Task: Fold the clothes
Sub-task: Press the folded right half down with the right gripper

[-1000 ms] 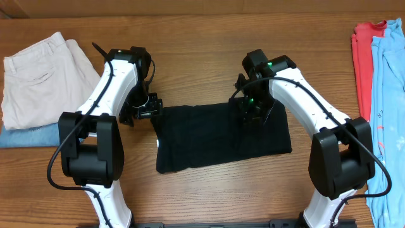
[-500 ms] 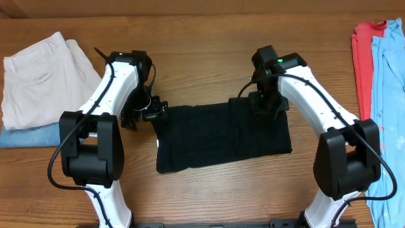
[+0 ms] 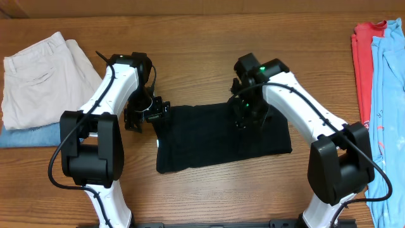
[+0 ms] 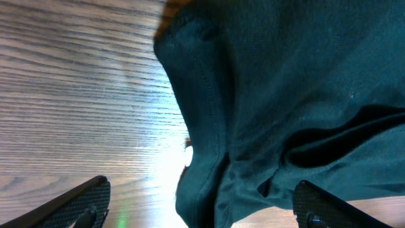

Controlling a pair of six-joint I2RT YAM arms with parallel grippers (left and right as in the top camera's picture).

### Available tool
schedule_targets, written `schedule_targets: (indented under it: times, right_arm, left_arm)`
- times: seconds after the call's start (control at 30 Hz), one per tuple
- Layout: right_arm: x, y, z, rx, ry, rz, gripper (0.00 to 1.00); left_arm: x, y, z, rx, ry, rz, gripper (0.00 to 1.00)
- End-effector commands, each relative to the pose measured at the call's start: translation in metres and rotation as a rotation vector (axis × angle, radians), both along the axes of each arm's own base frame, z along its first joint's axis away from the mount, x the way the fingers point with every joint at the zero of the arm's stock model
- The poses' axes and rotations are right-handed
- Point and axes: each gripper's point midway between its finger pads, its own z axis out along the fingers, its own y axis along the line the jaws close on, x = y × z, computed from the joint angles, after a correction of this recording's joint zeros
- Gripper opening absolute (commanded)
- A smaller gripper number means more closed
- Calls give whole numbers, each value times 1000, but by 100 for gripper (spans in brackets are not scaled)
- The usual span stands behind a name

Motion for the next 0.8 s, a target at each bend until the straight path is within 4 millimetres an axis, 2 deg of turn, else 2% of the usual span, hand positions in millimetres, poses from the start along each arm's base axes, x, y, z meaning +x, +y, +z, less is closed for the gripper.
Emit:
schedule_targets:
  times: [0.0,0.17,0.3,0.43,0.6,0.77]
  right_arm:
    - [-5,-4,-2,-2,-12,-39,58]
    - [-21,-6,-27,6,34,-44,57]
    - [-26,-4,-37,27,44,-45,57]
    - [-25,-3,-38,35,37,-45,56]
    - [-28,10,-34,114,59,-19,57]
    - [-22,14,-29,126,42,-19,57]
  left_arm:
    - [0,-2,7,-23,-22,-7,95]
    - [0,-2,7,-23,-23,-7,95]
    - [1,-2,7,-24,-27,-7,95]
    - [1,-2,7,-24,-27,-7,95]
    - [2,-2,7,-24,-29,-7,95]
    - [2,-2,7,-24,-31,-7,95]
